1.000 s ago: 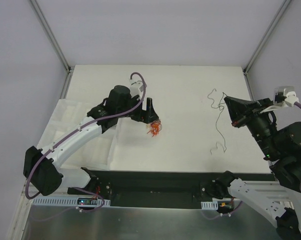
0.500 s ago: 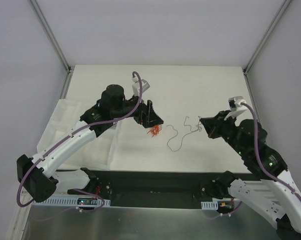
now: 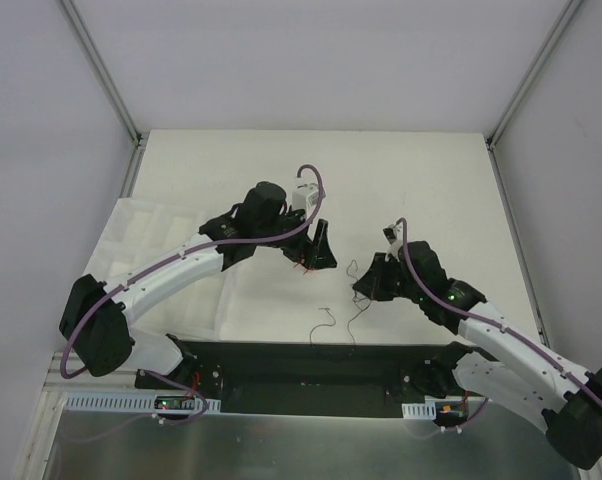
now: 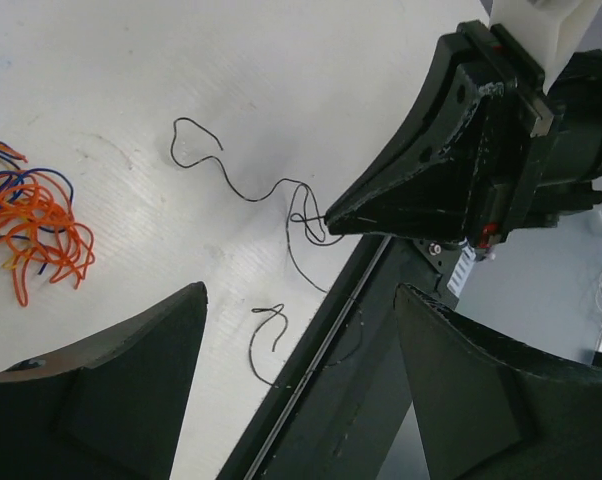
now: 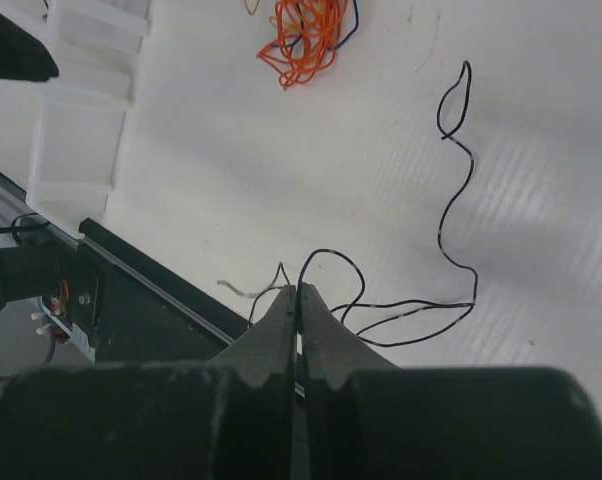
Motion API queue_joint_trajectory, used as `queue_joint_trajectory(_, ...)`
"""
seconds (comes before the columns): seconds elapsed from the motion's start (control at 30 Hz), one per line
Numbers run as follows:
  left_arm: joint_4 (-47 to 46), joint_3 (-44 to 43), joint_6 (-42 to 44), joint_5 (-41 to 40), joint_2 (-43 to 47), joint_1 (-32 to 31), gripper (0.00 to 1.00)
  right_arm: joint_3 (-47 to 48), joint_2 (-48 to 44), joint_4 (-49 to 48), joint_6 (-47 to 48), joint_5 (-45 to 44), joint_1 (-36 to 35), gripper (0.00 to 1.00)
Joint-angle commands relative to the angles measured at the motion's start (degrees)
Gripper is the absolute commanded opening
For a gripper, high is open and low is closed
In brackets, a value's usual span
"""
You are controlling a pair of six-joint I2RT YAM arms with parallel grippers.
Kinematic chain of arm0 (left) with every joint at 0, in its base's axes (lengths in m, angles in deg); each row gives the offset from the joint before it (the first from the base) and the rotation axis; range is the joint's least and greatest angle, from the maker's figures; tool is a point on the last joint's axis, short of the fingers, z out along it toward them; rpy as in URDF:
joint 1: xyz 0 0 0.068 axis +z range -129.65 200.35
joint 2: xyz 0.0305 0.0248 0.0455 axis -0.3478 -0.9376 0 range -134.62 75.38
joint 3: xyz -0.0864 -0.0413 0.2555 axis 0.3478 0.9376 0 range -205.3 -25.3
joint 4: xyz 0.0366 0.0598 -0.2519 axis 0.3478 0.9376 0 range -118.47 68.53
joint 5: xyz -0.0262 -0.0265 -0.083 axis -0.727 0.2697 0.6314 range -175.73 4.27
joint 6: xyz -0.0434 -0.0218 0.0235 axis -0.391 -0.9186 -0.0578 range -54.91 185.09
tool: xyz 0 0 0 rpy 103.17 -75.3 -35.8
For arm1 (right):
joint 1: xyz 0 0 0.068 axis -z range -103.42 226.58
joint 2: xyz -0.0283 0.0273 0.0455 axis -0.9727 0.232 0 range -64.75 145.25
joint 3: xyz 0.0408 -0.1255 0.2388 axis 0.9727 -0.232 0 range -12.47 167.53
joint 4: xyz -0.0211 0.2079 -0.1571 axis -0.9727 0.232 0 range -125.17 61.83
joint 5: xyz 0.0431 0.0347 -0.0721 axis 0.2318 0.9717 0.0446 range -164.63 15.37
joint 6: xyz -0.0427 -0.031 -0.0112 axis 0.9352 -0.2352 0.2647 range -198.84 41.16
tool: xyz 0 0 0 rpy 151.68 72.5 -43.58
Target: Untangle the cables
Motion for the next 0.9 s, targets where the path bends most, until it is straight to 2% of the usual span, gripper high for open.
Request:
queue_joint_trajectory(0.0, 1.19, 1.28, 0.91, -3.61, 1.16, -0.81, 0.75, -3.0, 1.77, -9.95, -5.54, 5.48, 0.2, 0.08)
queue_joint_trajectory(0.07, 1.98, 1.99, 1.43, -5.1, 1.07, -0.99, 0.77, -3.79, 2.3, -9.78, -4.93, 5.48, 0.2, 0.13)
queue_joint_trajectory(0.17, 3.47, 2.26, 2.75, -7.65, 0.37, -2.57, 0.79, -3.09, 1.78, -6.45, -3.09, 4.52, 0.99, 0.34)
queue_joint_trajectory(0.23, 4.09, 2.08, 3.19, -9.32, -0.86, -3.8, 0.79, -2.13, 0.38, -2.59, -1.86, 1.89, 2.3, 0.44)
queue_joint_trajectory(0.3, 4.88, 1.56, 3.63, -11.34, -2.35, -5.38, 0.79, -0.46, -2.69, 3.81, -1.59, -4.68, 3.45, 0.54)
queue_joint_trajectory(0.4, 5.76, 0.06, 4.25, -13.98, -4.73, -7.4, 0.79, 0.6, -9.54, 12.0, -1.67, -19.18, 4.59, 0.77)
queue_joint_trajectory(0.43, 6.03, -0.55, 4.6, -14.59, -5.43, -8.1, 0.79, 0.77, -12.17, 14.28, -2.37, -23.05, 5.03, 0.81)
queue_joint_trajectory(0.5, 6.47, -2.39, 5.39, -15.91, -7.1, -9.51, 0.79, -0.1, -17.09, 15.45, -3.08, -26.06, 6.0, 0.91)
queue_joint_trajectory(0.6, 6.82, -4.86, 5.31, -16.71, -8.59, -10.3, 0.79, -0.81, -20.98, 14.66, -2.2, -24.67, 7.05, 0.93)
queue_joint_trajectory(0.77, 7.61, -10.74, 6.27, -16.45, -13.68, -11.88, 0.78, -0.28, -24.5, 17.03, -4.31, -28.53, 7.5, 0.92)
queue_joint_trajectory(0.87, 11.11, -16.89, 5.83, -17.85, -20.18, -13.29, 0.73, -0.54, -28.0, 17.73, -4.93, -30.73, 7.67, 0.91)
